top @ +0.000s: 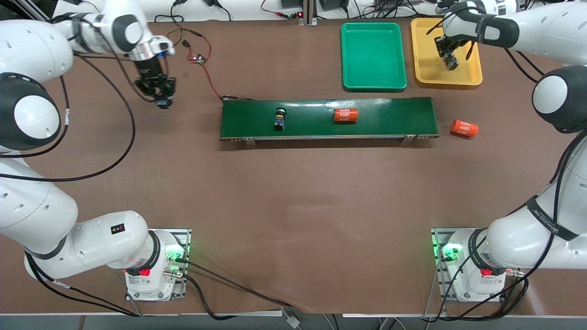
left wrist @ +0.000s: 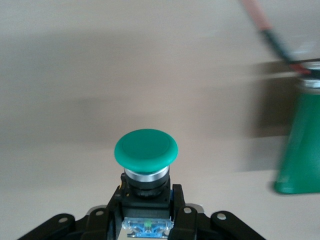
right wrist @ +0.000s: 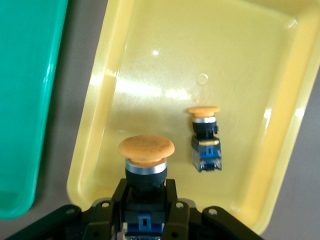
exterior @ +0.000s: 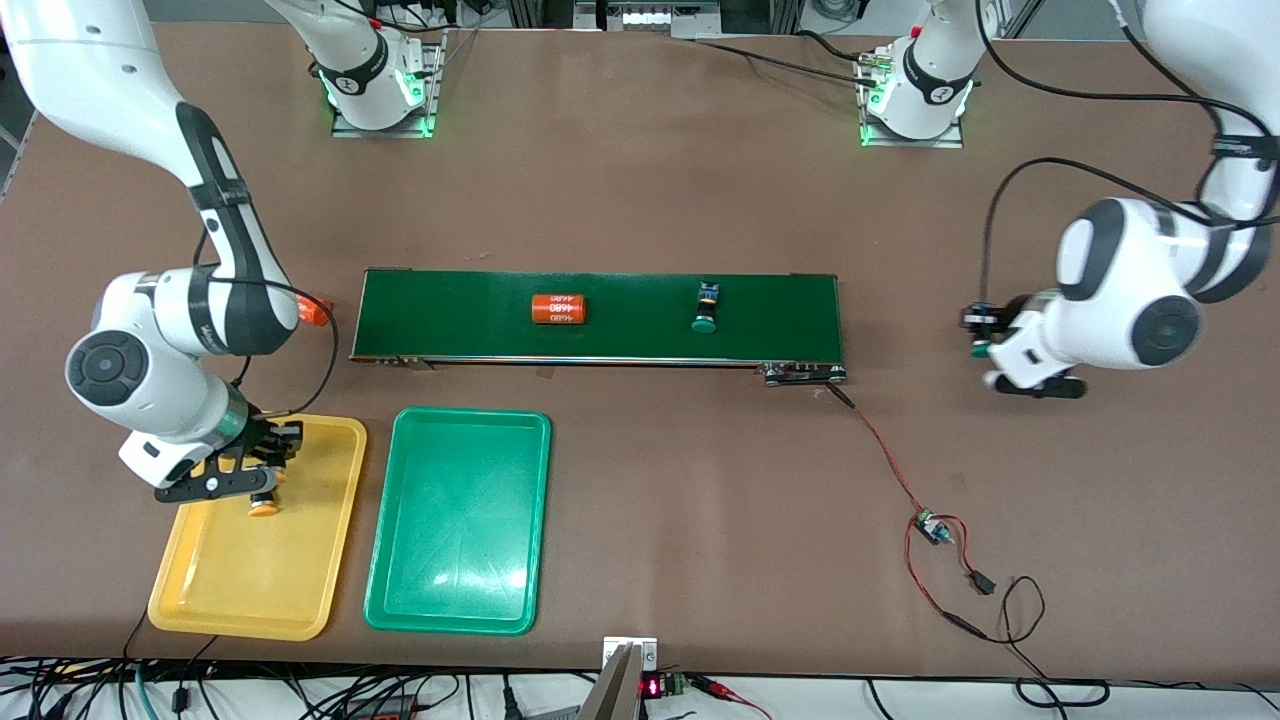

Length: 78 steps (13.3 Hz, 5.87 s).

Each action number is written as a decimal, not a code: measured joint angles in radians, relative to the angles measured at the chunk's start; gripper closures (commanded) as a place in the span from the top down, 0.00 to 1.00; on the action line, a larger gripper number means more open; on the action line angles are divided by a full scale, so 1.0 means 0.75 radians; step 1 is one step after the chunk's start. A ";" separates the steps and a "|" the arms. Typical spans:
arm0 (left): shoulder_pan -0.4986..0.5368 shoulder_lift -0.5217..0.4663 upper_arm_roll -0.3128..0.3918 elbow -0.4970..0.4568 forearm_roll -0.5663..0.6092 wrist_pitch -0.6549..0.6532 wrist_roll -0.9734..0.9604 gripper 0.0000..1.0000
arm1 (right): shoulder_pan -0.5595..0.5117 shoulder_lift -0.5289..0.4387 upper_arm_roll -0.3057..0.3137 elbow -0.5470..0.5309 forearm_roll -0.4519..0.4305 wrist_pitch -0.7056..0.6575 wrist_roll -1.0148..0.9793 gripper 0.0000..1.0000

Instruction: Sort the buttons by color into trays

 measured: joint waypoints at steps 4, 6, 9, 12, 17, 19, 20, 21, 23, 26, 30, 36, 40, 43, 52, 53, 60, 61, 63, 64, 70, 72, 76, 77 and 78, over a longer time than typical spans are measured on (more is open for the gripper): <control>-0.093 0.025 -0.120 0.002 -0.184 0.055 -0.139 0.21 | 0.000 0.099 -0.010 0.003 -0.005 0.176 0.000 0.80; -0.147 0.077 -0.121 -0.001 -0.246 0.152 -0.139 0.21 | -0.001 0.118 -0.012 0.003 -0.005 0.195 0.000 0.98; -0.250 0.189 -0.122 -0.014 -0.254 0.274 -0.153 0.26 | 0.001 0.118 -0.012 0.003 -0.004 0.195 0.001 1.00; -0.267 0.229 -0.122 -0.016 -0.255 0.274 -0.154 0.30 | 0.009 0.076 -0.007 -0.005 -0.003 0.118 0.080 1.00; -0.266 0.203 -0.122 -0.013 -0.255 0.193 -0.154 1.00 | 0.100 -0.121 0.011 -0.017 0.004 -0.246 0.275 1.00; -0.262 0.187 -0.122 -0.002 -0.255 0.193 -0.153 1.00 | 0.111 -0.188 0.011 -0.022 0.054 -0.338 0.284 1.00; -0.258 0.162 -0.122 0.010 -0.255 0.192 -0.154 1.00 | 0.112 -0.220 0.011 -0.022 0.082 -0.389 0.284 1.00; -0.246 0.120 -0.121 0.020 -0.255 0.186 -0.154 1.00 | 0.114 -0.258 0.011 -0.022 0.107 -0.446 0.284 1.00; -0.197 -0.003 -0.117 0.033 -0.255 0.166 -0.153 1.00 | 0.121 -0.350 0.012 -0.024 0.164 -0.569 0.286 1.00; -0.167 -0.201 -0.054 0.035 -0.148 0.145 -0.151 1.00 | 0.128 -0.479 0.017 -0.041 0.192 -0.683 0.319 1.00; -0.235 -0.386 0.145 0.056 -0.051 0.062 -0.056 1.00 | 0.144 -0.564 0.022 -0.085 0.195 -0.702 0.374 1.00; -0.467 -0.425 0.501 0.288 -0.052 -0.092 0.044 1.00 | 0.159 -0.564 0.023 -0.097 0.196 -0.702 0.400 1.00; -0.489 -0.424 0.528 0.385 -0.108 -0.299 -0.085 1.00 | 0.160 -0.564 0.023 -0.098 0.196 -0.702 0.401 1.00; -0.481 -0.424 0.508 0.402 -0.136 -0.303 -0.093 1.00 | 0.160 -0.564 0.023 -0.098 0.196 -0.702 0.402 1.00; -0.466 -0.424 0.504 0.444 -0.028 -0.306 -0.046 1.00 | 0.169 -0.627 0.028 -0.097 0.247 -0.792 0.403 1.00; -0.458 -0.424 0.504 0.444 -0.029 -0.306 -0.046 1.00 | 0.172 -0.636 0.030 -0.097 0.248 -0.803 0.406 1.00; -0.433 -0.422 0.496 0.444 -0.031 -0.313 -0.043 1.00 | 0.175 -0.654 0.032 -0.123 0.300 -0.788 0.410 1.00; -0.433 -0.422 0.495 0.444 -0.031 -0.317 -0.043 1.00 | 0.175 -0.680 0.032 -0.171 0.327 -0.738 0.410 1.00; -0.433 -0.422 0.492 0.444 -0.031 -0.331 -0.043 1.00 | 0.176 -0.763 0.045 -0.329 0.349 -0.605 0.418 1.00; -0.433 -0.422 0.490 0.444 -0.031 -0.333 -0.043 1.00 | 0.171 -0.805 0.075 -0.411 0.353 -0.550 0.458 1.00; -0.432 -0.423 0.488 0.447 -0.031 -0.349 -0.043 1.00 | 0.120 -0.911 0.434 -0.733 0.347 -0.256 0.835 1.00; -0.432 -0.423 0.488 0.447 -0.031 -0.350 -0.043 1.00 | 0.113 -0.908 0.497 -0.800 0.311 -0.153 0.914 1.00; -0.432 -0.423 0.487 0.449 -0.031 -0.359 -0.043 1.00 | 0.110 -0.879 0.569 -0.897 0.229 0.027 1.038 1.00; -0.432 -0.423 0.487 0.450 -0.031 -0.365 -0.043 1.00 | 0.110 -0.869 0.579 -0.915 0.219 0.060 1.049 1.00; -0.432 -0.423 0.485 0.451 -0.031 -0.373 -0.043 1.00 | 0.110 -0.857 0.584 -0.928 0.208 0.079 1.053 1.00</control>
